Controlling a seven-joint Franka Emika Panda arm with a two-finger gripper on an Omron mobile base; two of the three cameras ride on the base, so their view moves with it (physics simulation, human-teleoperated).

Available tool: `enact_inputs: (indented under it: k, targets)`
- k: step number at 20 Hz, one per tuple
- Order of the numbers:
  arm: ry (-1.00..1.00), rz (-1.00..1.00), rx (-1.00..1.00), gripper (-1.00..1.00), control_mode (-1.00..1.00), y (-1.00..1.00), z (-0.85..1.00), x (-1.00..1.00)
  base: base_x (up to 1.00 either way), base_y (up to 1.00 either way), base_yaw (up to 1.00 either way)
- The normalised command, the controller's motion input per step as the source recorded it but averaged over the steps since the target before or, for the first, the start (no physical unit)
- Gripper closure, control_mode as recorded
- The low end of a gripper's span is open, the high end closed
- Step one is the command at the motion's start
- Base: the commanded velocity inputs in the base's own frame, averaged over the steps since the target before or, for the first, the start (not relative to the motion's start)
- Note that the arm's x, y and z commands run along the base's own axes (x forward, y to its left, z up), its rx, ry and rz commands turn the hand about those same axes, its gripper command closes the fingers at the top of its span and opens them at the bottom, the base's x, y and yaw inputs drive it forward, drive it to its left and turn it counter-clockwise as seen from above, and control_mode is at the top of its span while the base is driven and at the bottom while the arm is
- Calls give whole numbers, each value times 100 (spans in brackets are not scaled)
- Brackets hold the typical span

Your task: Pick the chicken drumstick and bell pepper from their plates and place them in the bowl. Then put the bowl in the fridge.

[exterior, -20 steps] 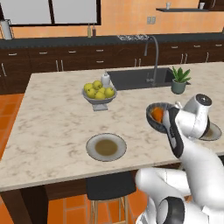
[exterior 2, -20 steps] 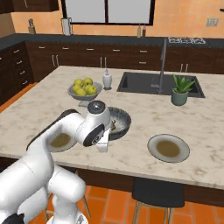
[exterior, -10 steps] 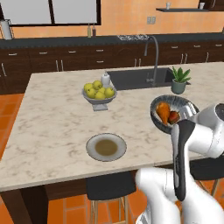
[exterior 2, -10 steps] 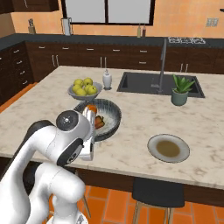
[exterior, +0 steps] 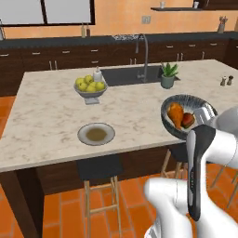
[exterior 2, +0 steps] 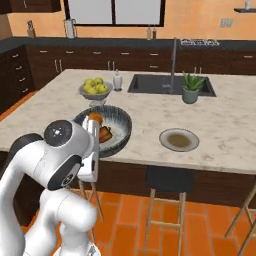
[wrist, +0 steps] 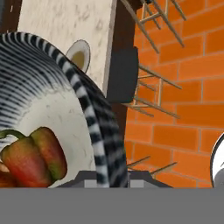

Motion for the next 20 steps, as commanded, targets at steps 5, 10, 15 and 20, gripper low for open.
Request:
enact_inputs:
  k: [5,10,15,20]
  targets:
    - [0,0,0,100,100,0,0,0,-17,-38,-80]
    - [0,0,0,100,100,0,0,0,0,0,-100]
    - [0,0,0,100,100,0,0,0,0,1,-99]
    - [0,0,0,100,100,0,0,0,-82,54,-63]
